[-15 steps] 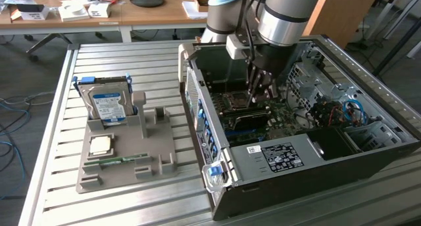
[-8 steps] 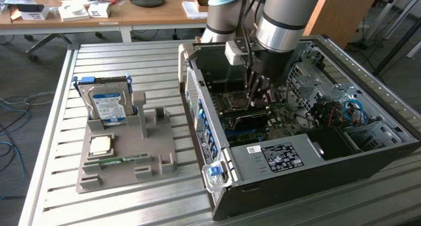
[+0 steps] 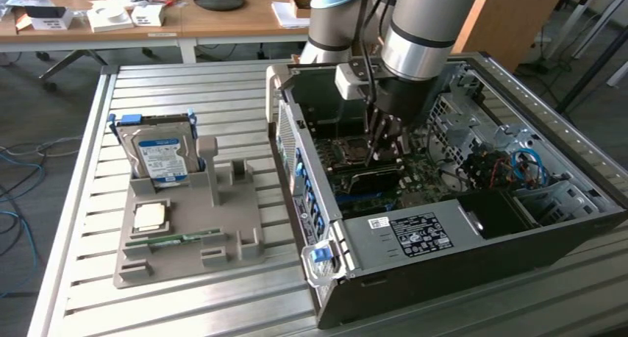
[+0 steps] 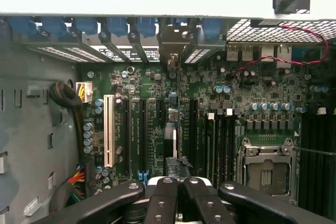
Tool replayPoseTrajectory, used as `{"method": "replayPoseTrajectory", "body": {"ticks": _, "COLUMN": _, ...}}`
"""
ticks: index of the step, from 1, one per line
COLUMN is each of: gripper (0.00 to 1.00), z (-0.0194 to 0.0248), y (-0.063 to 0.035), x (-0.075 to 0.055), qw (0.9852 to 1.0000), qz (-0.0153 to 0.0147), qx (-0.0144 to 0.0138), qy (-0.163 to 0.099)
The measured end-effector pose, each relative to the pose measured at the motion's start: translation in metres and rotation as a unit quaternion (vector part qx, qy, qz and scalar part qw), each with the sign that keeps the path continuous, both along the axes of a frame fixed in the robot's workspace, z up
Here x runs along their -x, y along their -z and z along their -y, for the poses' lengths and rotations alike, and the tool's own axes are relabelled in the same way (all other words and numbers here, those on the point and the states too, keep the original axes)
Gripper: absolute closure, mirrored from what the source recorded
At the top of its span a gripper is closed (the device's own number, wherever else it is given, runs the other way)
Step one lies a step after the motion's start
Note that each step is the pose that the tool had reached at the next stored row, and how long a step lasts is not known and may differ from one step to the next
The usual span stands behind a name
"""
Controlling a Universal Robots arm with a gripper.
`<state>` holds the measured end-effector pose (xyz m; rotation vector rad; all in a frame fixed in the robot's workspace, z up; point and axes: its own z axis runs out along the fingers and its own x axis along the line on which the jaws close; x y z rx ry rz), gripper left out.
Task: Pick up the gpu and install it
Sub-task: 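Press down on the gpu until it lock into place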
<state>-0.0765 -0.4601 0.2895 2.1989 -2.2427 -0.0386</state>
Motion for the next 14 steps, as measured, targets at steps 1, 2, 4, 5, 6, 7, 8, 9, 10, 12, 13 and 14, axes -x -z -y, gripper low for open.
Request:
{"method": "replayPoseTrajectory", "body": {"ticks": 1, "gripper": 0.89, "z": -0.0002, "y": 0.0003, "x": 0.0005, "qw": 1.0000, "qz": 0.0000, "qx": -0.0001, "qy": 0.000}}
{"method": "replayPoseTrajectory", "body": {"ticks": 2, "gripper": 0.89, "z": -0.0006, "y": 0.0006, "x": 0.0012, "qw": 1.0000, "qz": 0.0000, "qx": -0.0001, "qy": 0.000}}
{"method": "replayPoseTrajectory", "body": {"ticks": 4, "gripper": 0.89, "z": -0.0029, "y": 0.0011, "x": 0.0023, "qw": 1.0000, "qz": 0.0000, "qx": -0.0001, "qy": 0.000}}
{"method": "replayPoseTrajectory", "body": {"ticks": 5, "gripper": 0.89, "z": -0.0044, "y": 0.0014, "x": 0.0026, "qw": 1.0000, "qz": 0.0000, "qx": -0.0001, "qy": 0.000}}
{"method": "replayPoseTrajectory", "body": {"ticks": 6, "gripper": 0.89, "z": -0.0060, "y": 0.0016, "x": 0.0030, "qw": 1.0000, "qz": 0.0000, "qx": -0.0002, "qy": 0.000}}
{"method": "replayPoseTrajectory", "body": {"ticks": 7, "gripper": 0.89, "z": -0.0071, "y": 0.0018, "x": 0.0035, "qw": 1.0000, "qz": 0.0000, "qx": -0.0002, "qy": 0.000}}
{"method": "replayPoseTrajectory", "body": {"ticks": 8, "gripper": 0.89, "z": -0.0072, "y": 0.0018, "x": 0.0042, "qw": 1.0000, "qz": 0.0000, "qx": -0.0002, "qy": 0.000}}
{"method": "replayPoseTrajectory", "body": {"ticks": 9, "gripper": 0.89, "z": -0.0072, "y": 0.0019, "x": 0.0048, "qw": 1.0000, "qz": 0.0000, "qx": -0.0002, "qy": 0.000}}
{"method": "replayPoseTrajectory", "body": {"ticks": 10, "gripper": 0.89, "z": -0.0072, "y": 0.0020, "x": 0.0053, "qw": 1.0000, "qz": 0.0000, "qx": -0.0001, "qy": 0.000}}
{"method": "replayPoseTrajectory", "body": {"ticks": 12, "gripper": 0.89, "z": -0.0071, "y": 0.0025, "x": 0.0059, "qw": 1.0000, "qz": 0.0000, "qx": 0.0000, "qy": 0.000}}
{"method": "replayPoseTrajectory", "body": {"ticks": 13, "gripper": 0.89, "z": -0.0072, "y": 0.0031, "x": 0.0060, "qw": 1.0000, "qz": 0.0000, "qx": -0.0001, "qy": 0.000}}
{"method": "replayPoseTrajectory", "body": {"ticks": 14, "gripper": 0.89, "z": -0.0072, "y": 0.0040, "x": 0.0061, "qw": 1.0000, "qz": 0.0000, "qx": 0.0000, "qy": 0.000}}
